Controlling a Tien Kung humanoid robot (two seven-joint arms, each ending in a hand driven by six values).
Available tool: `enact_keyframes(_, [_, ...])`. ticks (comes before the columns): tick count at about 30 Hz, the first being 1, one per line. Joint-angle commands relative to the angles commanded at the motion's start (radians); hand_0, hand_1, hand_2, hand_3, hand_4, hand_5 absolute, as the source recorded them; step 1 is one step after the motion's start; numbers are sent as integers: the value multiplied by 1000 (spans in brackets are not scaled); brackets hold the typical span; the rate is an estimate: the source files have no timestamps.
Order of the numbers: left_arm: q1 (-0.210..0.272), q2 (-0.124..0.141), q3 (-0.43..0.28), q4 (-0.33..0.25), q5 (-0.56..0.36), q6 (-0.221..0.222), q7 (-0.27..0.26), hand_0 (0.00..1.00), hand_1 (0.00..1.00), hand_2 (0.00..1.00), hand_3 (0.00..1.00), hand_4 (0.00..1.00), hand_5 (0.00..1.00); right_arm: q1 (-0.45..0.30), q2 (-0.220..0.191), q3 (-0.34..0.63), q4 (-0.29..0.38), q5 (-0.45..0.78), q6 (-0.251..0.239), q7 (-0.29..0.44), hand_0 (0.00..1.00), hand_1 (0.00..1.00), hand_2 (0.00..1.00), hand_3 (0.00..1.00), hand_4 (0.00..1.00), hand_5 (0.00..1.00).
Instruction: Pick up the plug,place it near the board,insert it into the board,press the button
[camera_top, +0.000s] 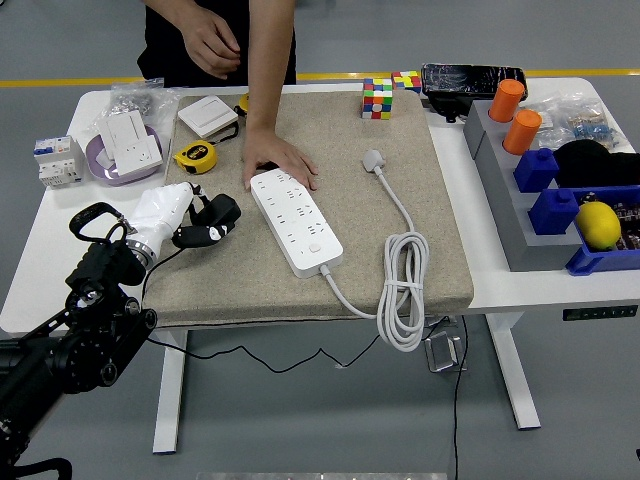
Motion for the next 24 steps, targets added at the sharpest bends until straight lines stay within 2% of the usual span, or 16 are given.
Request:
enact_keyframes(2, [0,-1,-1,3,-10,-4,-3,329,224,273,271,550,381,-1,0,-1,0,1,0,0,851,793,762,780,998,969])
enact_keyframes(3, [0,-1,-1,3,-16,-7,-5,381,364,382,361,790,491,-1,0,-1,-1,1,0,0,851,793,762,780,998,970])
enact_keyframes(8, [-2,0,1,6,-36,-20,-11,381,364,382,361,790,491,0,1,1,-1,1,0,0,851,793,762,780,998,970])
enact_keyframes(9, [-2,0,0,7,-39,-22,-12,512,678,628,546,860,576,0,1,1,-1,1,0,0,850,793,762,780,998,970])
enact_keyframes(14, [-4,0,-9,5,-53,-30,-19,512,678,628,546,860,576,2,2,3,0,1,1,1,850,793,762,780,998,970])
enact_keyframes(15, [-5,0,-10,4,-54,-31,-20,668,784,744,670,902,639,2,2,4,-1,1,1,1,850,793,762,780,998,971])
enact_keyframes(20, [-5,4,-16,-1,-69,-43,-30,668,784,744,670,902,639,2,3,6,-1,1,1,1,850,793,762,780,998,971])
enact_keyframes(21, [-4,4,-18,-2,-73,-45,-33,725,825,787,756,998,761,2,3,7,-1,0,1,1,850,793,762,780,998,971])
enact_keyframes(24, [-2,6,-22,-12,-86,-55,-41,725,825,787,756,998,761,1,4,9,-1,0,1,1,850,793,762,780,998,971])
